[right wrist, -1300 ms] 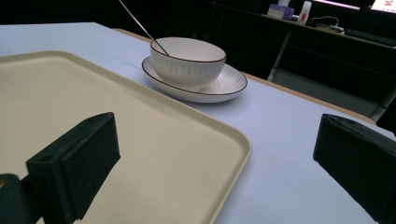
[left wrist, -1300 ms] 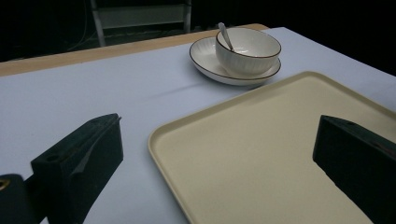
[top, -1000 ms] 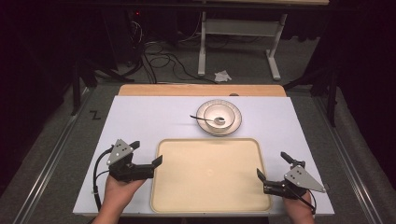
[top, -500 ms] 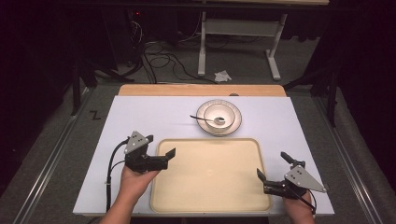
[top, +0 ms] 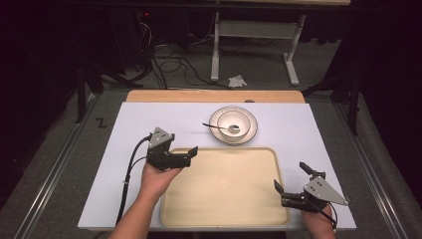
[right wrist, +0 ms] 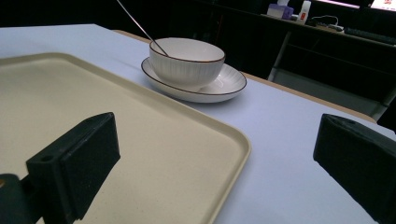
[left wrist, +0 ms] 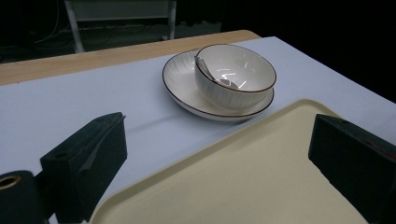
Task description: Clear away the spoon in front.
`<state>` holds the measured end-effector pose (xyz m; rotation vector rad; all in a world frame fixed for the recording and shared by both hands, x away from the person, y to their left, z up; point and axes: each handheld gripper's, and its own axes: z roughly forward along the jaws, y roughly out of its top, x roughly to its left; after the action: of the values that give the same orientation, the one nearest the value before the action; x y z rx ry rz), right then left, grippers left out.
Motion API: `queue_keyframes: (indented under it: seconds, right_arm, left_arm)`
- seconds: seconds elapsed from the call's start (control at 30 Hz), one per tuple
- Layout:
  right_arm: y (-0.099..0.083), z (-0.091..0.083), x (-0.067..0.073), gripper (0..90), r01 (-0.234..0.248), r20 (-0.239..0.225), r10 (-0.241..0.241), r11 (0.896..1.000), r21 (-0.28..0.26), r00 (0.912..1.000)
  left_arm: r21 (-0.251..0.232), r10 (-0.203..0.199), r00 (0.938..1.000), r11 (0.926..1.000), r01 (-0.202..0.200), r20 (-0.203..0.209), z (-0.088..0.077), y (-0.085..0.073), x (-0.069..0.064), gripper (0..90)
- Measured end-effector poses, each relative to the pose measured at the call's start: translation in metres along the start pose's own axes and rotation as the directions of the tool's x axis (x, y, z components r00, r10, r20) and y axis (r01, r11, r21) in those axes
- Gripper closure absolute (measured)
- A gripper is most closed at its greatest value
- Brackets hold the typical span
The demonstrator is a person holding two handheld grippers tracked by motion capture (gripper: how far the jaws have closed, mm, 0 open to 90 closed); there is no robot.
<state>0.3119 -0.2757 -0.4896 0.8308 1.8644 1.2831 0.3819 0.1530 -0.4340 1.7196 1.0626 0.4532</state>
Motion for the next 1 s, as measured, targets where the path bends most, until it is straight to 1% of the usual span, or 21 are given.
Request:
queue_keyframes:
  seconds: [0.07,0.2,0.3,0.33,0.43,0.5,0.57,0.63,0.73,0.83,0.9,1.0]
  right_arm:
    - [0.000,0.000,0.000,1.0,0.001,-0.001,-0.001,1.000,0.000,1.0000]
    - [0.000,0.000,0.000,1.0,0.001,-0.005,-0.001,1.000,-0.003,1.0000]
    - [0.000,0.000,0.000,1.0,-0.002,-0.009,0.002,1.000,-0.004,1.0000]
    - [0.000,0.000,0.000,1.0,-0.002,-0.009,0.002,1.000,-0.004,1.0000]
    - [-0.001,0.000,0.000,1.0,-0.013,-0.011,0.013,1.000,-0.002,0.9999]
    - [-0.001,0.000,0.000,1.0,-0.002,-0.011,0.002,1.000,-0.002,0.9999]
    - [-0.001,0.000,0.000,1.0,-0.004,-0.008,0.004,1.000,0.002,1.0000]
    - [-0.001,0.000,-0.001,1.0,-0.011,-0.009,0.011,1.000,-0.002,0.9999]
    - [-0.002,0.000,-0.001,1.0,-0.016,-0.008,0.016,1.000,-0.003,0.9998]
    - [-0.002,0.000,-0.002,1.0,-0.011,-0.008,0.011,1.000,-0.001,0.9999]
    - [-0.002,-0.001,-0.002,1.0,-0.018,-0.007,0.018,1.000,-0.003,0.9998]
    - [-0.002,-0.001,-0.002,1.0,-0.016,-0.005,0.016,1.000,-0.002,0.9999]
  left_arm:
    - [0.006,0.005,1.0000,1.0000,-0.005,0.000,0.006,0.003,0.000,5.4]
    - [0.013,-0.002,1.0000,0.9999,0.002,0.003,0.019,0.007,-0.002,6.1]
    - [0.029,-0.005,1.0000,0.9996,0.005,0.001,0.031,0.013,-0.003,6.2]
    - [0.029,-0.005,1.0000,0.9996,0.005,0.001,0.031,0.013,-0.003,6.2]
    - [0.029,-0.010,0.9999,0.9995,0.010,0.001,0.040,0.019,-0.003,6.4]
    - [0.028,-0.013,0.9999,0.9995,0.013,0.002,0.042,0.020,-0.003,6.7]
    - [0.032,-0.014,0.9999,0.9994,0.014,0.002,0.047,0.023,-0.002,6.9]
    - [0.044,-0.006,1.0000,0.9990,0.006,-0.005,0.053,0.029,-0.002,7.0]
    - [0.040,-0.009,0.9999,0.9992,0.009,-0.005,0.056,0.034,-0.001,7.6]
    - [0.050,-0.012,0.9999,0.9987,0.012,-0.001,0.062,0.040,0.000,8.6]
    - [0.056,-0.032,0.9995,0.9979,0.031,0.004,0.066,0.044,0.002,8.7]
    - [0.066,-0.045,0.9990,0.9969,0.044,0.002,0.071,0.048,0.005,9.3]
